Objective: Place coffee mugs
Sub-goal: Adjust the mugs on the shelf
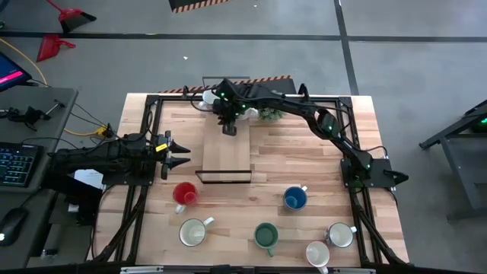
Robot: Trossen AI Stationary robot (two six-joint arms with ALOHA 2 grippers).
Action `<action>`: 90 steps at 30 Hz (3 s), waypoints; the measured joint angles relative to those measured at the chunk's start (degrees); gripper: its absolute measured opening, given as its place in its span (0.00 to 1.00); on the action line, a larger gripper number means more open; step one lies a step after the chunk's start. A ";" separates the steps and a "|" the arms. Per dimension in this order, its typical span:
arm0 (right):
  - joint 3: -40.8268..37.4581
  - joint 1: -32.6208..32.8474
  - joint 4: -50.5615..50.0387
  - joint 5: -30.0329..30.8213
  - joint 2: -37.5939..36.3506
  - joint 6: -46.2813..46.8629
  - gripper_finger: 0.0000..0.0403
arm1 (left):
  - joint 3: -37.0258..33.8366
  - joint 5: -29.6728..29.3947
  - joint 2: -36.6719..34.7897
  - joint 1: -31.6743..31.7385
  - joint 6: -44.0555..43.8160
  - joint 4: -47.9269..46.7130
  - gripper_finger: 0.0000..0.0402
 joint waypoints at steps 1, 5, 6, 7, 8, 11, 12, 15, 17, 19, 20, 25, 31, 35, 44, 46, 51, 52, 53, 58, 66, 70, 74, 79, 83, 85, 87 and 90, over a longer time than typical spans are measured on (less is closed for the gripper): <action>0.03 0.22 -1.79 0.50 -0.77 -0.33 0.22 | 0.00 -0.01 0.00 -0.02 -0.02 -0.09 0.39; 0.07 0.87 -9.85 5.47 -2.87 -0.36 0.22 | 0.00 -0.02 0.00 0.00 -0.02 -0.13 0.39; 0.07 0.85 -11.33 6.80 -3.08 0.19 0.22 | 0.00 0.00 -0.02 0.00 -0.02 -0.13 0.39; 0.07 0.68 -12.95 7.94 -3.45 0.75 0.22 | 0.00 0.00 0.00 0.00 -0.02 -0.13 0.39; 0.07 0.53 -15.06 8.73 -3.74 0.95 0.22 | 0.00 -0.02 0.00 0.00 -0.04 -0.16 0.39; 0.11 0.34 -19.72 10.71 -3.99 2.37 0.22 | 0.00 0.00 0.00 -0.01 -0.04 -0.94 0.39; 0.05 0.30 -21.66 11.27 -3.93 2.39 0.22 | 0.00 0.00 0.00 0.00 -0.07 -1.16 0.39; 0.02 0.15 -23.62 13.77 -3.90 2.38 0.22 | 0.00 0.00 0.00 0.00 -0.52 -1.25 0.39; 0.02 -0.10 -24.25 14.65 -3.90 2.40 0.22 | 0.00 0.00 0.00 -0.02 -0.71 -1.22 0.39; 0.02 -0.71 -24.23 14.93 -3.88 2.38 0.22 | 0.00 0.00 0.00 0.00 -1.01 -1.23 0.39; 0.02 -1.08 -24.27 15.14 -3.88 2.35 0.22 | 0.00 0.01 -0.02 0.00 -1.03 -1.23 0.39; 0.02 -2.98 -25.05 15.14 -3.88 2.34 0.22 | 0.00 0.00 0.00 0.00 -1.03 -1.23 0.39; 0.02 -4.37 -25.16 14.78 -3.86 1.93 0.22 | 0.00 0.00 -0.01 -0.02 -1.03 -1.18 0.39; 0.02 -4.38 -23.36 14.62 -3.84 0.90 0.22 | 0.00 0.00 0.00 0.00 -1.05 -1.16 0.39; 0.02 -4.47 -19.65 14.46 -3.77 -0.29 0.22 | 0.00 -0.01 0.00 -0.02 -1.55 -1.16 0.39; 0.02 -4.73 -19.38 14.62 -3.77 -0.48 0.22 | 0.00 -0.01 -0.01 -0.01 -1.53 -1.16 0.39; 0.04 -4.93 -20.54 13.84 -3.77 0.96 0.22 | 0.00 -0.01 -0.02 -0.01 -1.59 -1.16 0.39; 0.04 -4.90 -21.36 13.20 -3.77 0.93 0.22 | 0.00 -0.02 -0.02 -0.01 -1.60 -1.16 0.39; 0.04 -4.72 -22.01 12.96 -3.77 0.93 0.22 | 0.00 -0.02 0.00 0.00 -1.59 -1.16 0.39; 0.00 -3.88 -21.69 13.55 -3.77 0.75 0.22 | 0.00 -0.02 -0.01 -0.01 -1.57 -1.16 0.39; -0.04 -4.45 -19.17 14.45 -3.75 -0.23 0.22 | 0.00 -0.02 0.00 0.00 -1.57 -1.13 0.39; -0.09 -4.75 -18.41 14.66 -3.75 -0.71 0.22 | 0.00 -0.02 0.00 0.00 -1.57 -1.14 0.39; -0.09 -4.94 -17.62 14.66 -3.75 -1.13 0.22 | 0.00 -0.04 -0.02 0.00 -1.55 -1.13 0.39; -0.11 -5.46 -16.11 14.70 -3.75 -1.15 0.22 | 0.00 -0.04 -0.01 0.00 -1.60 -1.12 0.39; -0.02 -5.45 -17.00 15.72 -3.75 -0.66 0.22 | 0.00 -0.03 0.00 0.00 -1.90 -1.12 0.39; -0.02 -5.10 -18.73 14.43 -3.90 -0.69 0.22 | 0.00 -0.02 0.00 0.00 -2.22 -1.12 0.39; -0.02 -4.38 -20.54 12.63 -4.55 -1.07 0.22 | 0.00 -0.04 0.00 0.00 -2.53 -1.12 0.39; -0.02 -2.62 -22.46 10.32 -7.18 -1.95 0.22 | 0.00 -0.04 0.00 0.00 -2.55 -1.10 0.39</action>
